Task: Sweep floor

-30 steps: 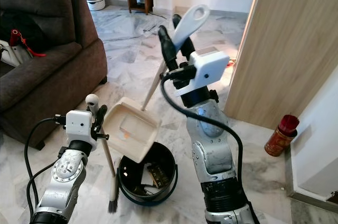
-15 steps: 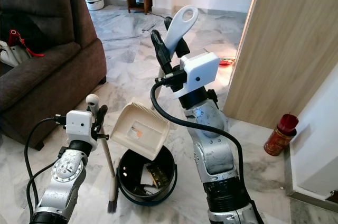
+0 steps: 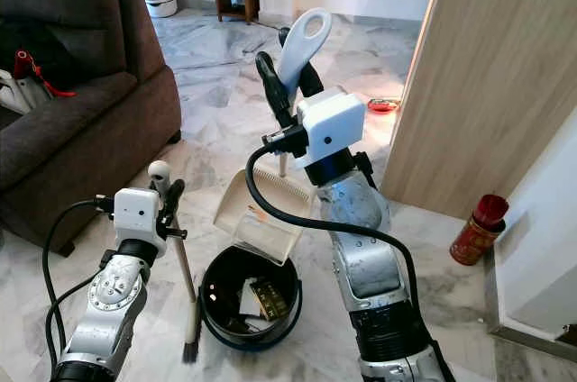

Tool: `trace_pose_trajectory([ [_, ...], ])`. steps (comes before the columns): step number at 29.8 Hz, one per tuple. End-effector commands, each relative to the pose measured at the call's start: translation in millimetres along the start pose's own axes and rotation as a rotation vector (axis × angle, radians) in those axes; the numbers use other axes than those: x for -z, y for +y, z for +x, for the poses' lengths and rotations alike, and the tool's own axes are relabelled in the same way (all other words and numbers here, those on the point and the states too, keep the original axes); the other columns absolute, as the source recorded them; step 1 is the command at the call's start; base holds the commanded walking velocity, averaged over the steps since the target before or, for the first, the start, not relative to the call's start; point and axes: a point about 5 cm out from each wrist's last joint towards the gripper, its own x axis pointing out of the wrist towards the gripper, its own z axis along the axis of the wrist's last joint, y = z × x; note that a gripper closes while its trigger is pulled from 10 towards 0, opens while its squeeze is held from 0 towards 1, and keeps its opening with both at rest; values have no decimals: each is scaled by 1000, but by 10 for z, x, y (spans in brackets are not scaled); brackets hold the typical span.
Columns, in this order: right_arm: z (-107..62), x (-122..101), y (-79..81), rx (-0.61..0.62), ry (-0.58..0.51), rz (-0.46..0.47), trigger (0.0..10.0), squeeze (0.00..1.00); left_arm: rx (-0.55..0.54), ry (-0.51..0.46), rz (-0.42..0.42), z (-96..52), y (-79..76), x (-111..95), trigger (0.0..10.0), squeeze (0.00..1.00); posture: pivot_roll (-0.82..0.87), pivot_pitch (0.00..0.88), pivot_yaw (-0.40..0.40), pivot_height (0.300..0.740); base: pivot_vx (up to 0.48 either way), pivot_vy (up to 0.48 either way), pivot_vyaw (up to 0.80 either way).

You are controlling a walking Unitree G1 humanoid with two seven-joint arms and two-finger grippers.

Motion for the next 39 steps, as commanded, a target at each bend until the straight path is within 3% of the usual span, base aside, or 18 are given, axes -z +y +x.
trace_pose_trajectory([
  [1, 93, -150, 20, -19, -78, -10, 10000, 0, 2, -62, 8, 27, 21, -106, 10000, 0, 28, 0, 48, 740, 0, 0, 0],
  [14, 72, -52, 44, -40, -11, -57, 10000, 0, 5, -60, 8, 28, 19, -104, 10000, 0, 31, 0, 47, 740, 0, 0, 0],
  [26, -46, 81, -467, 319, 97, -263, 10000, 0, 7, -59, 4, 32, 7, -97, 10000, 0, 28, 0, 44, 740, 0, 0, 0],
  [39, -385, 219, -716, 436, 169, -444, 10000, 0, 13, -56, -3, 23, -4, -89, 10000, 0, 21, 0, 45, 740, 0, 0, 0],
])
